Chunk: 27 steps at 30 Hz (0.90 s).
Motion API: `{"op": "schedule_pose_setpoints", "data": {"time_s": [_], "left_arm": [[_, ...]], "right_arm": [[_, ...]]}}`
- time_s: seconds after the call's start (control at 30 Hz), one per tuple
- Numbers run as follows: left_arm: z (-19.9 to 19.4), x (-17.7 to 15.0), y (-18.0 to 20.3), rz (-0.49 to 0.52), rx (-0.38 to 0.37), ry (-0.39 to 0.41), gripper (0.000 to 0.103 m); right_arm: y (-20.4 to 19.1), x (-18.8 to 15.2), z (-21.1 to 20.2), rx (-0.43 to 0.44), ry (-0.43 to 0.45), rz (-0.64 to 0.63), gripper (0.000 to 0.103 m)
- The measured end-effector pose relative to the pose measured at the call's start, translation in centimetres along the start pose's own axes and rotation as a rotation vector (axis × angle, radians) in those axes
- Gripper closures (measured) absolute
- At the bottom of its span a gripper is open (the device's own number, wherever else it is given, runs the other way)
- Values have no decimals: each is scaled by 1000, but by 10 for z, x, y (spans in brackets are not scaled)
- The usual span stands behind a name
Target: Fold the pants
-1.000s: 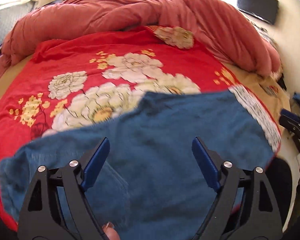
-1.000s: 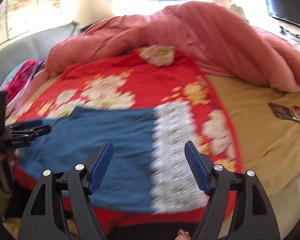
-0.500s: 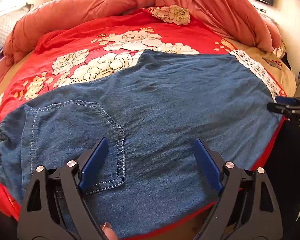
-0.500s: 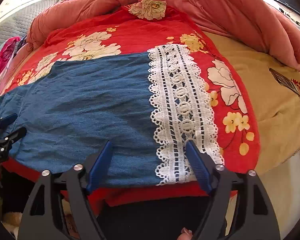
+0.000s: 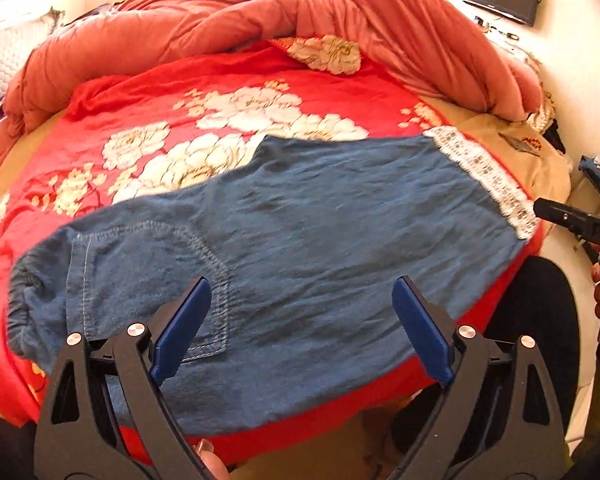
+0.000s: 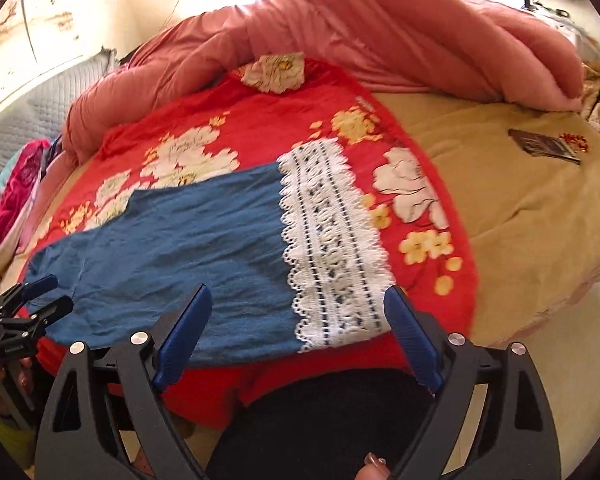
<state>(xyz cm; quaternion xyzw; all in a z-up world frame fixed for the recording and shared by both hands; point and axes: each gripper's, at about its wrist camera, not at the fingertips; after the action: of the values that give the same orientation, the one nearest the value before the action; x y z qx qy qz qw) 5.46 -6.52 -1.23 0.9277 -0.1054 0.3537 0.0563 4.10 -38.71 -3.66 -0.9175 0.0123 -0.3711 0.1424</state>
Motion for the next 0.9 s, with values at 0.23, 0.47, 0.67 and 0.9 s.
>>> {"op": "schedule_pose_setpoints", "data": {"time_s": [0.23, 0.47, 0.67, 0.9], "left_arm": [[-9, 17, 24, 24, -36, 25, 12], [-5, 36, 52, 79, -50, 36, 9], [7, 55, 72, 118, -58, 39, 9], [37, 82, 93, 190, -84, 5, 9]], "right_arm": [[14, -5, -23, -9, 54, 24, 16], [30, -9, -32, -5, 79, 66, 16], [43, -13, -30, 8, 85, 102, 16], [51, -17, -16, 23, 59, 122, 16]]}}
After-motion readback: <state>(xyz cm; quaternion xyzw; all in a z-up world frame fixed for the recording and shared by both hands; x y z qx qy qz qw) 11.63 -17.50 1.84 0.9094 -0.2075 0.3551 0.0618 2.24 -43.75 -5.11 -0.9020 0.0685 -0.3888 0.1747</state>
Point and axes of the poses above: each gripper's, at about its wrist camera, not at the fingertips, and z roughly the way its jaws point, y to its right, x to its top, and after that the axes turned 4 degrees about x, right-handed
